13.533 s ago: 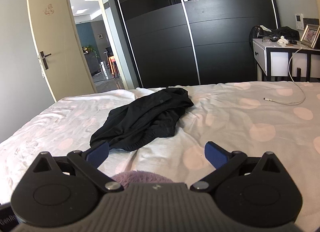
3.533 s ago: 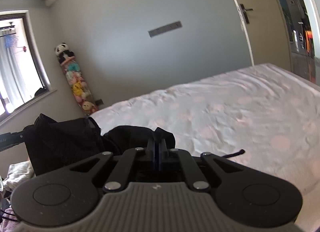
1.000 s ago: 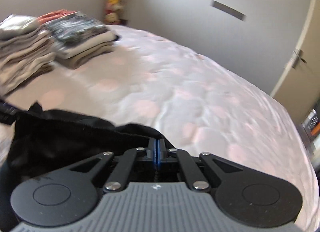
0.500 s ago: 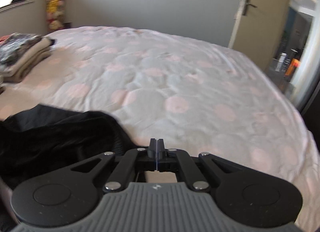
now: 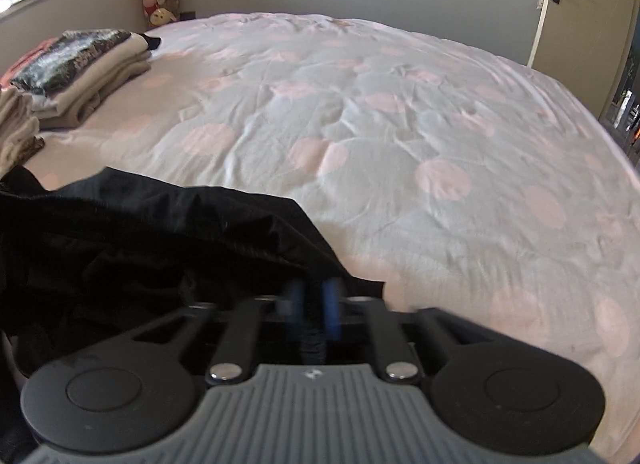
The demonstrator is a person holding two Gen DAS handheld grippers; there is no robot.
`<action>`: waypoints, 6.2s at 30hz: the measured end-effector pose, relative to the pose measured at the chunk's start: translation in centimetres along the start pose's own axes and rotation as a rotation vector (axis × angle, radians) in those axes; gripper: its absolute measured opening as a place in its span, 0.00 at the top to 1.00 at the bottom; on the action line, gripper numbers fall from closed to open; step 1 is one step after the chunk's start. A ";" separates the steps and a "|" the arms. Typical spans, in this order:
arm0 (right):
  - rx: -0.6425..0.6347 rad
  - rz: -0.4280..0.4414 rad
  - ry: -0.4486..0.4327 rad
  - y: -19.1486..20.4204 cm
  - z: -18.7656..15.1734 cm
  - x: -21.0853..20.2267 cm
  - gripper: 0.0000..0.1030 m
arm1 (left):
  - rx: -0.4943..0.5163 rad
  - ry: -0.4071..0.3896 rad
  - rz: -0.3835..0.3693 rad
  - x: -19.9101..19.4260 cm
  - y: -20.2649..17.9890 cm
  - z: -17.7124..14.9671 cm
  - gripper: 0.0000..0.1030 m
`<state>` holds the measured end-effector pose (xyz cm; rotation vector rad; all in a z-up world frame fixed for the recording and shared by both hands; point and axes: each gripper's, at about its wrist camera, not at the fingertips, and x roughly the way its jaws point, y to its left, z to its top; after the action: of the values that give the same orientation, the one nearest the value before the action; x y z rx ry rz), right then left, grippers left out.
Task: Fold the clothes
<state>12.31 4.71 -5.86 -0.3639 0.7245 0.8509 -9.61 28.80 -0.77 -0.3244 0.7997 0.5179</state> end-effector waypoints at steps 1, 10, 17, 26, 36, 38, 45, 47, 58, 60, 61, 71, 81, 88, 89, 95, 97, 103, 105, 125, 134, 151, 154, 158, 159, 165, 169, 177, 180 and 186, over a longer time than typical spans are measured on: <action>0.002 0.003 -0.020 0.2 0.1 -0.7 0.95 | -0.005 -0.018 0.004 -0.5 0.2 0.3 0.94; 0.000 0.016 -0.257 2.6 4.3 -9.8 0.96 | 0.012 -0.270 0.035 -8.5 1.5 5.4 0.95; 0.001 0.041 -0.498 4.9 9.3 -19.1 0.96 | 0.077 -0.524 0.067 -18.8 1.6 9.9 0.96; 0.095 0.215 -0.578 5.7 9.1 -26.5 0.96 | 0.109 -0.527 0.043 -22.4 2.6 9.6 0.96; 0.303 0.171 -0.237 4.4 1.2 -15.5 0.96 | 0.054 -0.141 -0.003 -8.7 3.9 2.6 0.96; 0.339 0.153 -0.173 4.1 -0.3 -12.9 0.96 | 0.026 -0.080 -0.014 -6.0 4.3 1.2 0.96; 0.406 0.072 -0.056 3.2 -3.3 -6.5 0.96 | -0.029 0.020 -0.061 -0.6 4.7 -1.3 0.94; 0.406 0.049 -0.033 2.7 -4.2 -4.9 0.96 | -0.035 0.037 -0.080 0.3 4.8 -1.4 0.91; 0.414 0.055 -0.002 2.4 -5.3 -2.9 0.91 | -0.138 -0.033 -0.198 -3.4 7.9 -2.6 0.53; 0.415 0.057 -0.007 2.3 -5.3 -3.0 0.90 | -0.153 -0.034 -0.190 -4.3 8.5 -3.4 0.56; 0.412 0.057 -0.009 2.4 -5.3 -3.0 0.90 | -0.156 -0.028 -0.173 -4.5 8.7 -3.9 0.63; 0.374 0.048 -0.044 3.0 -5.4 -3.6 0.85 | -0.076 0.021 -0.088 -3.0 7.4 -6.5 0.71; 0.374 0.051 -0.098 3.0 -5.5 -4.6 0.79 | -0.036 0.033 0.008 -0.8 6.5 -6.3 0.84; 0.331 0.002 -0.037 3.5 -6.1 -5.8 0.74 | -0.036 0.026 0.018 -0.8 6.7 -6.5 0.85; 0.298 0.005 -0.030 4.1 -6.0 -5.7 0.74 | -0.034 0.019 0.016 -0.9 6.6 -6.4 0.85; 0.262 -0.010 0.066 4.5 -5.9 -3.4 0.74 | -0.022 0.038 0.017 0.0 6.2 -6.5 0.85; 0.283 -0.004 0.097 4.2 -5.9 -2.7 0.81 | -0.022 0.049 0.019 0.4 6.1 -6.6 0.85; 0.322 -0.013 0.071 3.7 -5.9 -3.1 0.94 | 0.012 0.041 0.060 0.0 5.8 -6.5 0.94; 0.326 -0.026 0.030 3.7 -5.8 -4.3 0.94 | -0.022 0.013 0.056 -1.0 6.5 -5.8 0.95; 0.151 0.094 -0.181 6.0 4.3 -13.1 0.94 | -0.035 -0.415 0.053 -17.6 8.2 4.2 0.97; 0.187 -0.031 -0.525 4.7 7.5 -21.5 0.94 | -0.042 -0.453 0.029 -20.0 8.6 5.3 0.96; 0.173 -0.073 -0.511 -3.3 19.8 -22.2 0.94 | 0.044 -0.402 0.004 -15.9 4.5 17.2 0.97; 0.229 -0.056 -0.475 -5.4 21.5 -18.3 0.94 | 0.007 -0.377 0.006 -13.7 4.4 19.4 0.97; 0.230 -0.065 -0.519 -6.8 24.8 -16.3 0.94 | -0.047 -0.400 0.004 -12.5 4.1 23.1 0.97; 0.227 -0.068 -0.542 -7.0 25.6 -16.4 0.94 | -0.065 -0.415 -0.007 -12.7 4.2 23.9 0.97; 0.243 -0.055 -0.665 -8.0 27.8 -20.3 0.94 | -0.145 -0.555 -0.118 -16.2 4.4 24.9 0.97; 0.237 -0.028 -0.623 -8.3 25.3 -20.5 0.94 | -0.177 -0.501 -0.159 -14.8 5.3 20.9 0.97; 0.278 0.000 -0.279 -6.5 12.1 -9.4 0.94 | -0.315 -0.117 -0.141 -1.7 8.8 6.5 0.97; 0.317 -0.006 -0.156 -5.6 6.8 -4.3 0.94 | -0.371 0.021 -0.098 3.0 10.1 0.9 0.97; 0.432 -0.029 -0.013 -4.7 -0.2 1.1 0.94 | -0.381 0.093 -0.048 5.8 11.2 -3.8 0.97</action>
<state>16.37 2.28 -6.74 0.0180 0.8655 0.6466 -14.72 38.19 -8.49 -0.7220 0.7794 0.6135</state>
